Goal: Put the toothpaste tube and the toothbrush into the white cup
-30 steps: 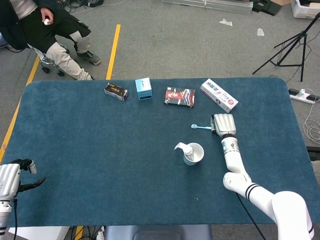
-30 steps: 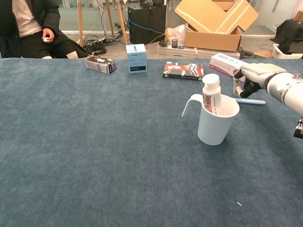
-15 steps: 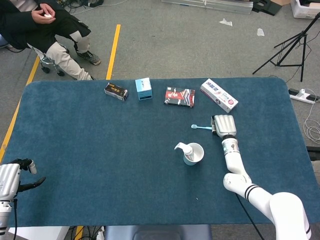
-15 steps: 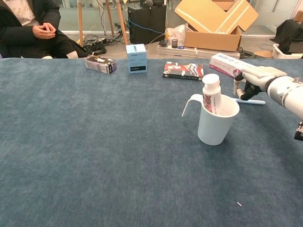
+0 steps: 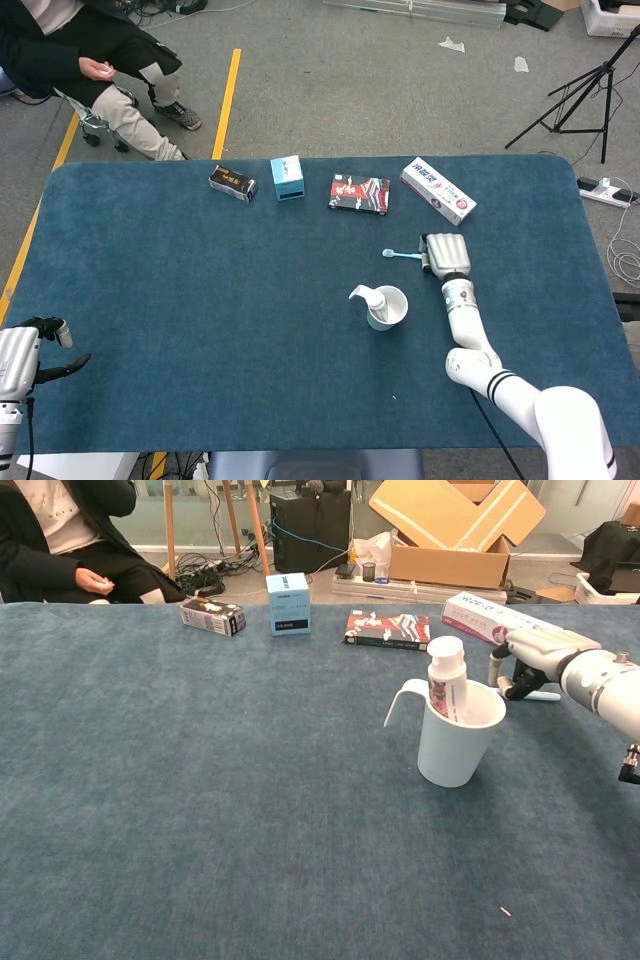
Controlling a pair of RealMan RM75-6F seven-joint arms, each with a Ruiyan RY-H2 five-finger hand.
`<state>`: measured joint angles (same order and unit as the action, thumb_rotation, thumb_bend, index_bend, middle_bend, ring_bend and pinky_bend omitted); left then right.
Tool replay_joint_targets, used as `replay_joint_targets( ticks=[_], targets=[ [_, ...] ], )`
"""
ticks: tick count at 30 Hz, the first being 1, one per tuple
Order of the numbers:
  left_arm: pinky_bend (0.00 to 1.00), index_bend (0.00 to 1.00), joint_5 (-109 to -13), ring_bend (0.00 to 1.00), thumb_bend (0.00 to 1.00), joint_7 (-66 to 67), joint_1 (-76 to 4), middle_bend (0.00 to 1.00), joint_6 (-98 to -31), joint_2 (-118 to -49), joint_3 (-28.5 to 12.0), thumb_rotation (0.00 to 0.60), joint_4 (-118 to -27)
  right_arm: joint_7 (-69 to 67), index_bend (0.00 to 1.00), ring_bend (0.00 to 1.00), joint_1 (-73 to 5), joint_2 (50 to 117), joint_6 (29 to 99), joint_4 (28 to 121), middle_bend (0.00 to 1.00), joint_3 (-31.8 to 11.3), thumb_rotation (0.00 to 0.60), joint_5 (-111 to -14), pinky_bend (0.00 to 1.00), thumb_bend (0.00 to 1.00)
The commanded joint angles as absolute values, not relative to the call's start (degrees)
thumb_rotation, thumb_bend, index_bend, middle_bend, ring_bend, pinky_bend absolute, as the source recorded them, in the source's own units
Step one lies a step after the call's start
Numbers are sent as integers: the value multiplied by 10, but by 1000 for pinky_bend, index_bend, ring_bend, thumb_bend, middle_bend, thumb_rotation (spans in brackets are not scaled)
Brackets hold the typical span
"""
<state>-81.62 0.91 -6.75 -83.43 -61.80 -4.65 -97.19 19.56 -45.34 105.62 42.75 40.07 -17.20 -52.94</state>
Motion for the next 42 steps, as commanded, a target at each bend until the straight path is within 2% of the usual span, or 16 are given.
replay_joint_targets(
  ticks=[1,4,11,27,37,42],
  targets=[
    [632,662,-816,534,42,9,-68,621,-835,-618,-47,600,-972,196,462,1000,-452,1054,429,404,1000,-173,600,-530,1000,509],
    [632,662,-817,534,43,9,-68,621,-834,-618,-46,600,-972,199,484,1000,-451,1050,429,410,1000,-175,600,-529,1000,509],
    [631,662,-816,534,43,10,-68,621,-834,-619,-46,600,-971,215,620,1000,-449,1040,425,424,1000,-177,600,-519,1000,509],
    [632,662,-815,534,42,10,-68,621,-832,-619,-46,600,-970,176,622,1000,-443,1023,463,455,1000,-173,600,-561,1000,479],
    [632,662,-814,534,42,8,-68,621,-832,-619,-47,600,-970,192,588,1000,-444,1041,459,418,1000,-162,600,-568,1000,287],
    [632,662,-815,534,43,7,-68,621,-833,-618,-47,600,-972,195,588,1000,-447,1056,457,394,1000,-156,600,-576,1000,233]
  ],
)
